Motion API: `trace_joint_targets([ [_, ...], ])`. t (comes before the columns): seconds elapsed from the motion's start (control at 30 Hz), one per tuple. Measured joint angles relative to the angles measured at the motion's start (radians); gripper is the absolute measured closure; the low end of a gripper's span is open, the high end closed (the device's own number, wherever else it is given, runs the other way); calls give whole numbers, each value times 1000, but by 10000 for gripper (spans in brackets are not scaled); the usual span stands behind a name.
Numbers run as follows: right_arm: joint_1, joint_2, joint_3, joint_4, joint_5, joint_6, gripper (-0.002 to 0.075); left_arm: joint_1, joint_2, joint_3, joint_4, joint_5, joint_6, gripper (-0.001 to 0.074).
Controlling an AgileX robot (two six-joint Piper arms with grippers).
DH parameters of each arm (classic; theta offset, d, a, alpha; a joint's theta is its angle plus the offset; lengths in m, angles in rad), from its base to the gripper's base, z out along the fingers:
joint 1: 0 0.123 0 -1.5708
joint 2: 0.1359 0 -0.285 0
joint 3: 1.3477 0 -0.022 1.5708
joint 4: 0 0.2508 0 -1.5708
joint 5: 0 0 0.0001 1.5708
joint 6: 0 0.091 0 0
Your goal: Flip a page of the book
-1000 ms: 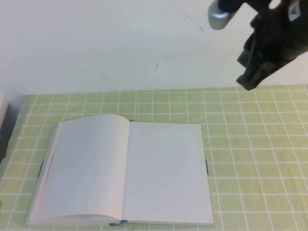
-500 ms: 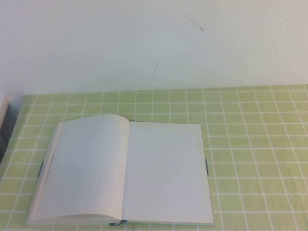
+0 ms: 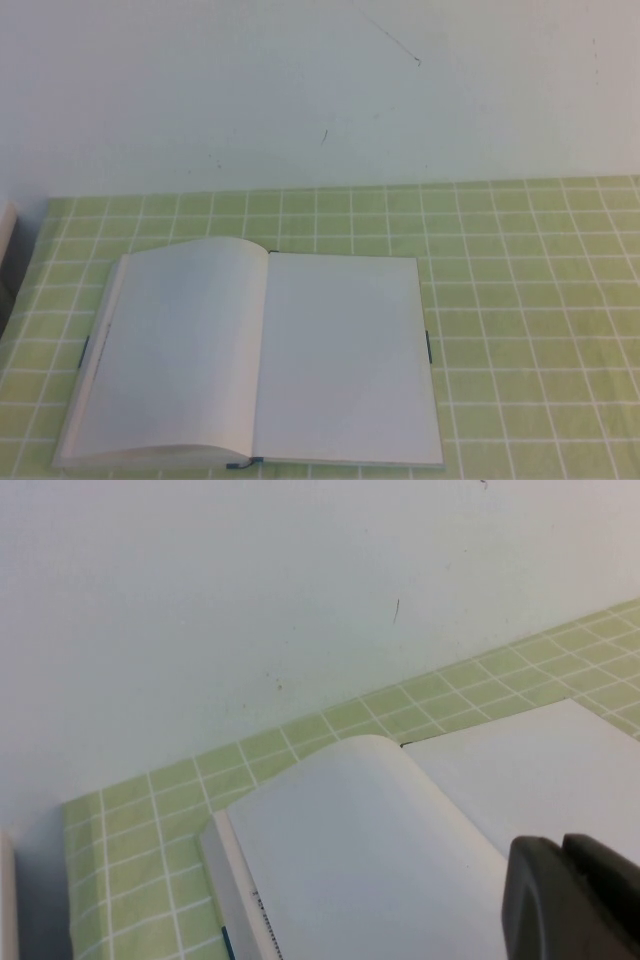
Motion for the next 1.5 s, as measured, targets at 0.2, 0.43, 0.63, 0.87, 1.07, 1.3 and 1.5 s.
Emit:
trace_joint_targets([
  [0.2, 0, -207, 54, 11, 72, 7, 727, 0, 0, 2, 0, -1, 2, 738],
  [0.43, 0, -283, 98, 19, 106, 54, 727, 0, 0, 2, -2, -1, 4, 738],
  [0.63, 0, -283, 98, 19, 157, 66, 727, 0, 0, 2, -2, 32, 4, 738],
  [0.87, 0, -283, 98, 19, 186, 68, 727, 0, 0, 2, -2, 40, 4, 738],
  [1.07, 0, -283, 98, 19, 186, 68, 727, 0, 0, 2, -2, 46, 4, 738],
  [1.3, 0, -283, 98, 19, 186, 68, 727, 7, 0, 10, -2, 46, 4, 738],
  [1.5, 0, -283, 98, 19, 188, 68, 727, 174, 0, 35, 20, 46, 3, 738],
])
